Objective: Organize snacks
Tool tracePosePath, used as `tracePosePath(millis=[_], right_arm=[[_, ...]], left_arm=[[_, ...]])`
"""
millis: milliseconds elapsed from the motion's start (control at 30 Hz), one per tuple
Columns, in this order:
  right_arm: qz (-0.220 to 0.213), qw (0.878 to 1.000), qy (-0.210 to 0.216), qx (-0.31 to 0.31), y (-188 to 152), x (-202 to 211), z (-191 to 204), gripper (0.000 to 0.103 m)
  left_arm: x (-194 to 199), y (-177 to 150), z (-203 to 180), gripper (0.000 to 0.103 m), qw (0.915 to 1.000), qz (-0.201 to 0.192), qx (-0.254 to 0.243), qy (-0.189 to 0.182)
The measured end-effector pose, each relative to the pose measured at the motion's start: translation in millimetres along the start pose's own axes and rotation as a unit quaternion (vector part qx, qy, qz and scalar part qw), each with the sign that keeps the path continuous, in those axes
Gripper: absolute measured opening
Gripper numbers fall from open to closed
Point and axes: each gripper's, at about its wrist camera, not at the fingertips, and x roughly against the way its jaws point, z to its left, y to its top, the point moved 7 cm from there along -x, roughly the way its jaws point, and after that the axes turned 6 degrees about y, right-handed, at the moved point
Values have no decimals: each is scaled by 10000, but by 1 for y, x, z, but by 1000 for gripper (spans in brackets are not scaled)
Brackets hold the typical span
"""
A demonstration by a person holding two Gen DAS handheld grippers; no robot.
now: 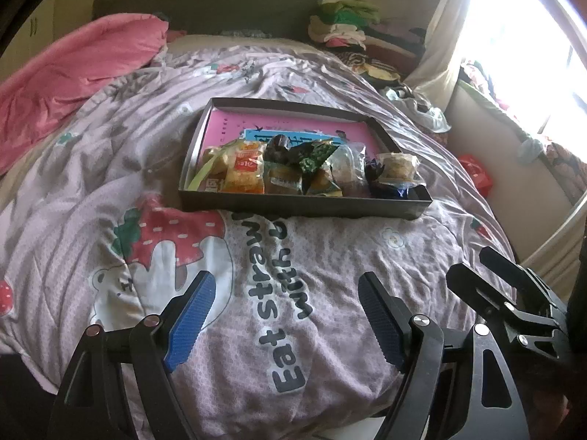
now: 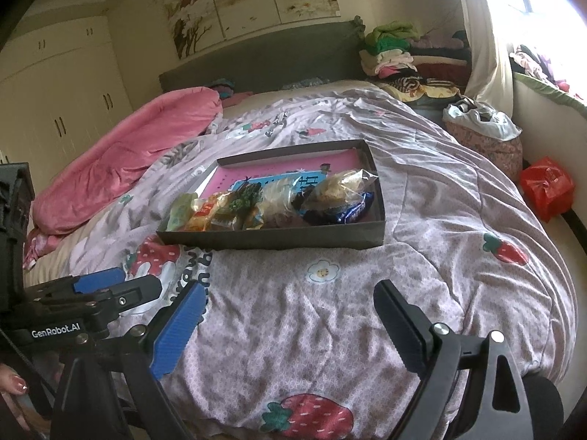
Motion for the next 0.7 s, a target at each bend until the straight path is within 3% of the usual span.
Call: tracePosePath(millis=[700], right_arm=[[6,10000,-10,0,-1,-1,0,93]], left_arm=[[-2,-1,0,81,9999,54,7,133]])
